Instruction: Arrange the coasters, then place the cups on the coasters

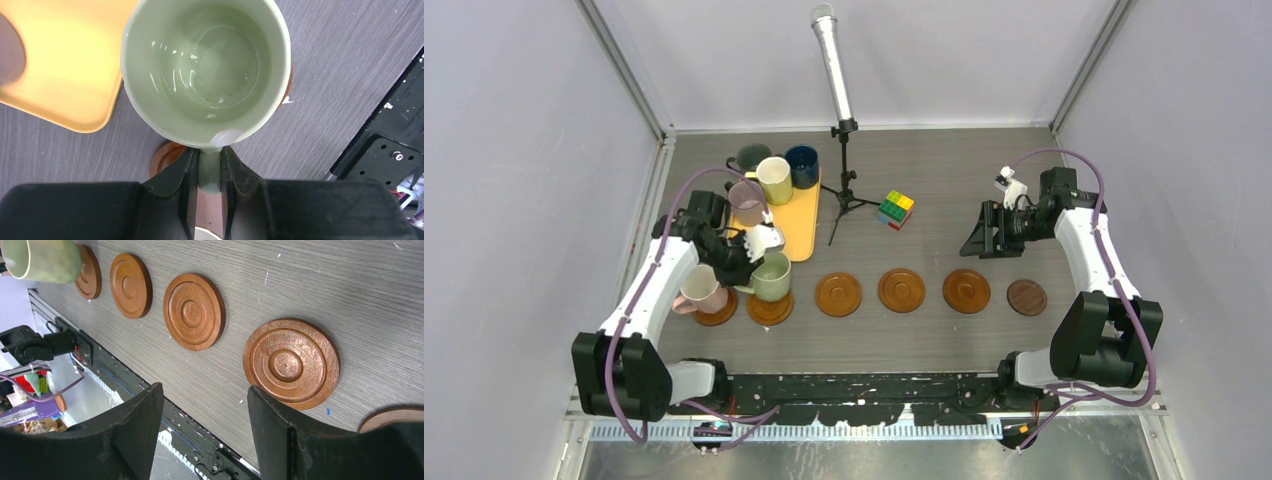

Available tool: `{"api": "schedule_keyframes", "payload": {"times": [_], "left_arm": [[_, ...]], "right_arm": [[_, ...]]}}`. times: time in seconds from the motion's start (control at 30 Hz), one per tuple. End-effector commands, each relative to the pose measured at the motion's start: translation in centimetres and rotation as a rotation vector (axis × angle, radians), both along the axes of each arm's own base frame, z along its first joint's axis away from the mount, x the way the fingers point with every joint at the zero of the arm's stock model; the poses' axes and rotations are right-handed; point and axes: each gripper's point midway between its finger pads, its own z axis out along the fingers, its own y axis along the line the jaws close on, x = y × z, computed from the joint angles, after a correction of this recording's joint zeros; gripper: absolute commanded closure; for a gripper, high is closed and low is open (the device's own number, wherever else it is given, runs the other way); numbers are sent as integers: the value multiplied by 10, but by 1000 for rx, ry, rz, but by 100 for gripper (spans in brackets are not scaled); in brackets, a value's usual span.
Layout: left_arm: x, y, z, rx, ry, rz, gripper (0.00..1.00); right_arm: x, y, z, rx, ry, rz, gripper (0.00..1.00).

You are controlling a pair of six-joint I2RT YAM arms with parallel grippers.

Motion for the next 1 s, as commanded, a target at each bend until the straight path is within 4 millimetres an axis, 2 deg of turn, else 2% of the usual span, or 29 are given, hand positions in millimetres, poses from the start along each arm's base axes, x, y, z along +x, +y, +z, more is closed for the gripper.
{"api": "schedule_keyframes", "payload": {"times": [0.0,0.27,0.57,0.9,0.97], "left_arm": [[-4,-4,13,-30,-50,-22,100],[-13,2,3,0,-30,-11,100],[-14,0,-4,-11,-30,8,100],[-24,2,-13,1,4,4,100],[-26,5,-14,19,13,3,93]], "right_arm": [[1,1,9,8,-52,4,33],[1,1,9,10,-49,3,33],[1,1,9,11,-47,3,33],[2,1,9,13,-48,3,33],[1,1,9,12,-47,3,33]]}}
